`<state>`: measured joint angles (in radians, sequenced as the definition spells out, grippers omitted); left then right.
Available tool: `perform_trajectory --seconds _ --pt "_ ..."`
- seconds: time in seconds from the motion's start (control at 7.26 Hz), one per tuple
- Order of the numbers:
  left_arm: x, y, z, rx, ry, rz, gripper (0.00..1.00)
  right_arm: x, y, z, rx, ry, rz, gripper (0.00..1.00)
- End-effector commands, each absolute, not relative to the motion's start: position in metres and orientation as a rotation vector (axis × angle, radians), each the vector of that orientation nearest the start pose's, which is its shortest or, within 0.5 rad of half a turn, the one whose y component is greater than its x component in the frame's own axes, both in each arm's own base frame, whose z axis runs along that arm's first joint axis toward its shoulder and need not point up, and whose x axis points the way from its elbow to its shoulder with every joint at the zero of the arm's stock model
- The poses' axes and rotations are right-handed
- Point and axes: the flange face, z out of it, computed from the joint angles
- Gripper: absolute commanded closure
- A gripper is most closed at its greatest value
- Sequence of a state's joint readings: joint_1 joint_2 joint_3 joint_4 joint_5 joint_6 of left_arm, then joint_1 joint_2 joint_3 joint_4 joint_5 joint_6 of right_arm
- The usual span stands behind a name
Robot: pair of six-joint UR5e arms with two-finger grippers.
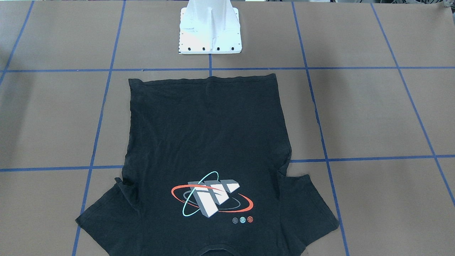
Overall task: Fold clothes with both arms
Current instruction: 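Raise both grippers from the table toward the shirt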
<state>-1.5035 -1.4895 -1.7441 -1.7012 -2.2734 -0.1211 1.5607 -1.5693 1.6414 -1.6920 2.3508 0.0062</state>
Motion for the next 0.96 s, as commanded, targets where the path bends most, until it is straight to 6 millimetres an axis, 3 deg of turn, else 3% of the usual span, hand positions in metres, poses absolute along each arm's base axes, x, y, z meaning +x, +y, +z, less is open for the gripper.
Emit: perform_trajectory --seconds 0.0,0.28,0.41,0.69,0.83 --pt "-0.037 -0.474 0.603 0.145 0.716 0.028 0.01 0.058 -0.489 0.633 -0.051 -0.782 0.015 0.0" --pt "-0.036 -0.477 0.598 0.156 0.718 0.03 0.01 0.057 -0.493 0.628 -0.041 -0.785 0.01 0.0" --pt "-0.035 -0.487 0.587 0.175 0.719 0.036 0.01 0.047 -0.509 0.613 -0.022 -0.785 -0.018 0.0" --pt "-0.031 -0.525 0.539 0.26 0.725 0.066 0.01 0.018 -0.537 0.593 -0.005 -0.777 -0.088 0.0" --pt "-0.029 -0.54 0.514 0.301 0.738 0.084 0.01 0.006 -0.561 0.587 -0.005 -0.771 -0.107 0.0"
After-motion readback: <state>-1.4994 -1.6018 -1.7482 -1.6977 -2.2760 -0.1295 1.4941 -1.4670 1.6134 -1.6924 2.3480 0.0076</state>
